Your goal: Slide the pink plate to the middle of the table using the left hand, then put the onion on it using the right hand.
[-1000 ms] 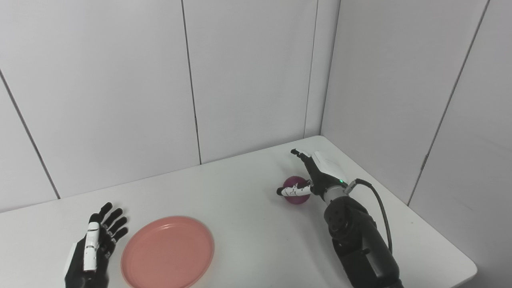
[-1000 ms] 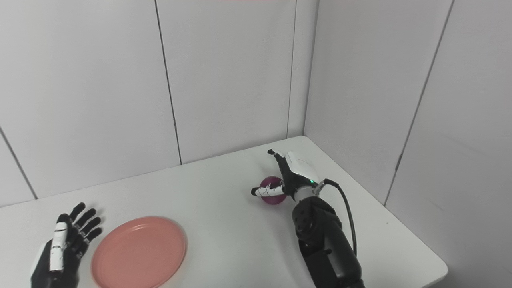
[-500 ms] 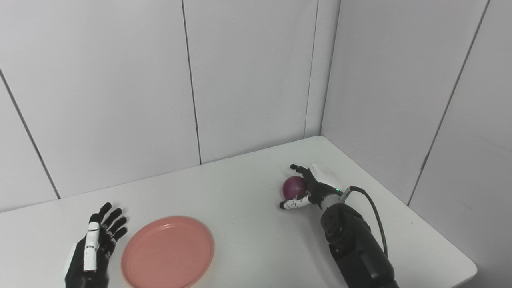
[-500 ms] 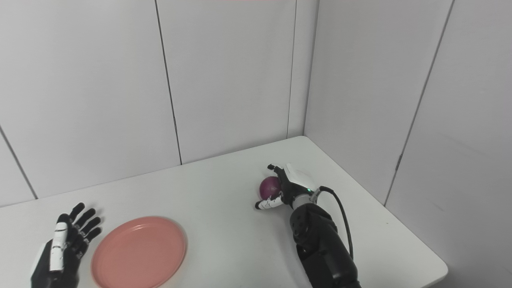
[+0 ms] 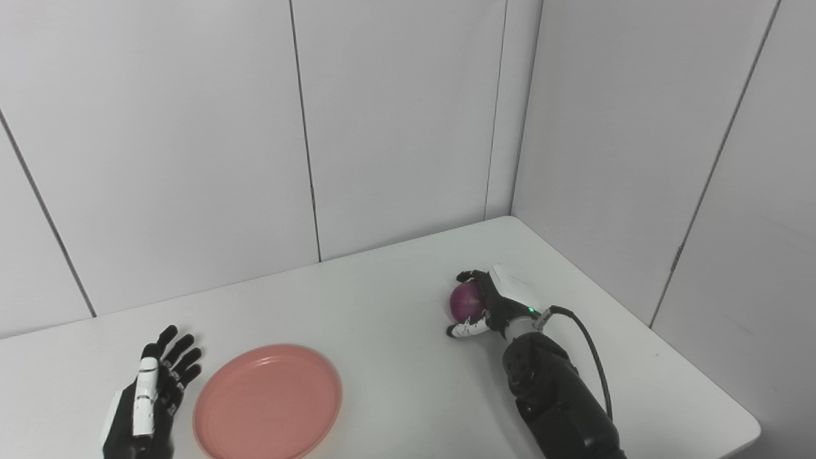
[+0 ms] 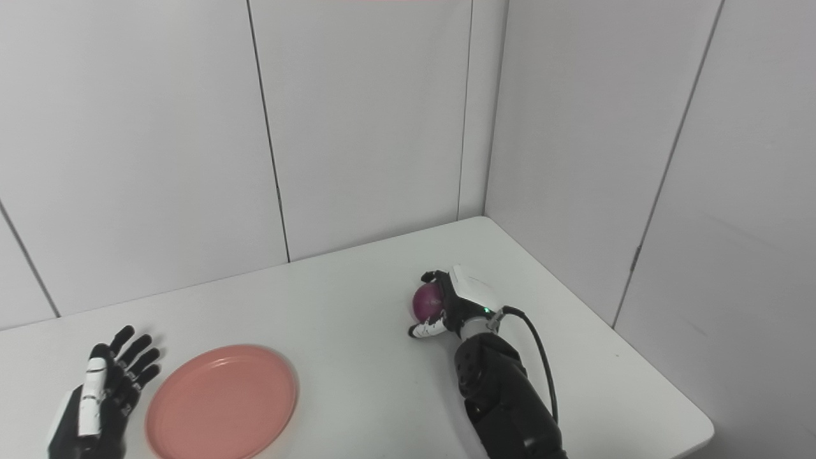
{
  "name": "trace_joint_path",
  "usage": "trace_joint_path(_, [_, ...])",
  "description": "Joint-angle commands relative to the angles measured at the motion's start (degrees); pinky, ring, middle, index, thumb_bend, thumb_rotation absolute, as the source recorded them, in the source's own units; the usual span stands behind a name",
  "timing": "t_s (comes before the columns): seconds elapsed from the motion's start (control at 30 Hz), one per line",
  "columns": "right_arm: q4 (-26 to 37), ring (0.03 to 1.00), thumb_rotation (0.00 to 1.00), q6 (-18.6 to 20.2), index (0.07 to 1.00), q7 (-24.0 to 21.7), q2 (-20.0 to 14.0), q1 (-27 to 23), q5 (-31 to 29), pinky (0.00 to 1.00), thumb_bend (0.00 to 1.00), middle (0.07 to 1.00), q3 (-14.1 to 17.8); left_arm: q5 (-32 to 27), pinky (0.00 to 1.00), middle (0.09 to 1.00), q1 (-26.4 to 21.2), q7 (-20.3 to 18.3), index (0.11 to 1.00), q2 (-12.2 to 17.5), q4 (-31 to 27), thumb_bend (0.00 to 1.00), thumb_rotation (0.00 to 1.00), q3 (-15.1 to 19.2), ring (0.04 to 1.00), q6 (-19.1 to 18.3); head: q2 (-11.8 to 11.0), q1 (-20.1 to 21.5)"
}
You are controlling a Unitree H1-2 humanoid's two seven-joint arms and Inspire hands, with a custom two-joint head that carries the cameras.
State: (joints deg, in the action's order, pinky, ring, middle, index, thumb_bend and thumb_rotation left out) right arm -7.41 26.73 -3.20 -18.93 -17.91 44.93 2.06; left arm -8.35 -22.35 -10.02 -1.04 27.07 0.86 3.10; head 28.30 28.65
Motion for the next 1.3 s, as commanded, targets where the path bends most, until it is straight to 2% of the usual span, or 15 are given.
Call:
trace_joint_path(0.0, [0.29, 0.610, 0.01, -2.50, 0.690, 3.45, -0.80, -2.30, -1.14, 0.54, 0.77, 0.672, -0.23, 0.07, 0.89, 0.899, 1.68, 0.24, 0.907, -0.44, 1.42, 0.50, 1.00, -0.24, 0.884, -1.22, 0.01, -0.12])
trace_joint_path(0.07, [-0.30, 0.589, 0.00, -3.72, 0.671, 5.78, -0.80, -2.21, -2.19, 0.52, 0.75, 0.653, -0.48, 0.14, 0.89, 0.900, 1.70, 0.29, 0.908, -0.41, 1.55, 0.50, 1.00, -0.27, 0.883, -1.13, 0.03, -0.21])
trace_joint_path(0.1, [-0.52, 0.547, 0.00, -4.10, 0.583, 6.62, -0.84, -2.19, -2.64, 0.49, 0.62, 0.543, -0.61, 0.15, 0.89, 0.903, 1.71, 0.28, 0.910, -0.39, 1.59, 0.50, 1.00, -0.29, 0.885, -1.10, 0.03, -0.21])
trace_joint_path(0.13, [-0.89, 0.533, 0.00, -4.78, 0.553, 8.18, -0.64, -2.20, -3.03, 0.48, 0.57, 0.505, -0.56, 0.04, 0.89, 0.904, 1.72, 0.20, 0.911, -0.38, 1.63, 0.50, 1.00, -0.25, 0.886, -1.07, 0.04, -0.21])
trace_joint_path(0.17, [-1.16, 0.455, 0.00, -5.20, 0.538, 9.33, -0.56, -2.22, -3.36, 0.40, 0.54, 0.455, -0.61, -0.04, 0.89, 0.903, 1.73, 0.14, 0.911, -0.37, 1.65, 0.50, 1.00, -0.22, 0.885, -1.05, 0.04, -0.21])
trace_joint_path(0.27, [-1.25, 0.370, 0.00, -5.35, 0.524, 11.51, -0.45, -2.32, -3.97, 0.29, 0.52, 0.417, -0.97, -0.23, 0.89, 0.901, 1.77, 0.26, 0.907, -0.53, 1.40, 0.50, 1.00, -0.09, 0.884, -1.36, 0.20, -0.25])
trace_joint_path(0.57, [-0.28, 0.396, 0.00, -5.06, 0.522, 13.15, -1.04, -2.20, -5.30, 0.31, 0.52, 0.429, -1.90, -0.01, 0.89, 0.896, 1.80, 0.26, 0.903, -0.48, 1.23, 0.51, 1.00, -0.26, 0.881, -1.44, 0.60, -1.05])
trace_joint_path(0.67, [0.38, 0.400, 0.00, -6.23, 0.519, 13.72, -1.14, -2.06, -6.00, 0.32, 0.52, 0.432, -2.02, -0.03, 0.88, 0.887, 2.09, 0.54, 0.895, -0.73, 0.42, 0.51, 1.00, -0.25, 0.874, -1.86, 1.08, -2.08])
trace_joint_path(0.83, [4.18, 0.395, 0.00, -6.97, 0.536, 12.99, -0.90, -1.54, -7.73, 0.33, 0.51, 0.478, -1.84, 0.36, 0.87, 0.872, 2.77, 1.62, 0.880, -1.99, -1.27, 0.50, 1.00, -0.57, 0.866, -2.58, 2.13, -7.49])
trace_joint_path(0.87, [4.94, 0.386, 0.00, -6.99, 0.541, 12.66, -0.87, -1.46, -8.07, 0.32, 0.51, 0.476, -1.82, 0.49, 0.86, 0.867, 2.86, 1.98, 0.871, -2.35, -1.51, 0.49, 1.00, -0.60, 0.862, -2.71, 2.13, -7.49])
trace_joint_path(0.9, [6.15, 0.385, 0.00, -6.97, 0.542, 12.01, -0.90, -1.32, -8.57, 0.32, 0.51, 0.476, -1.92, 0.74, 0.86, 0.867, 2.99, 2.33, 0.870, -2.84, -1.68, 0.49, 1.00, -0.81, 0.861, -2.63, 2.57, -9.88])
trace_joint_path(0.93, [6.97, 0.397, 0.00, -6.92, 0.536, 11.59, -0.95, -1.23, -8.93, 0.34, 0.51, 0.484, -2.03, 0.91, 0.86, 0.868, 3.08, 2.56, 0.871, -3.15, -1.77, 0.49, 1.00, -0.97, 0.861, -2.55, 2.57, -9.88])
trace_joint_path(0.97, [7.98, 0.400, 0.00, -7.26, 0.534, 11.19, -0.95, -1.05, -9.43, 0.35, 0.52, 0.487, -2.19, 1.04, 0.86, 0.868, 3.19, 2.79, 0.871, -3.62, -2.05, 0.49, 1.00, -1.20, 0.861, -2.64, 3.11, -12.41])
trace_joint_path(1.13, [11.62, 0.407, 0.00, -9.24, 0.539, 9.41, -1.11, -0.07, -11.47, 0.37, 0.52, 0.477, -3.37, 2.62, 0.86, 0.882, 3.55, 3.92, 0.887, -5.05, -3.32, 0.49, 1.00, -2.57, 0.861, -3.15, 4.00, -18.18])
trace_joint_path(1.27, [13.02, 0.399, 0.00, -10.11, 0.542, 8.53, -0.43, 0.43, -13.16, 0.35, 0.51, 0.470, -4.09, 2.86, 0.85, 0.889, 3.63, 4.30, 0.892, -5.55, -3.87, 0.50, 1.00, -3.17, 0.866, -3.40, 4.47, -20.01])
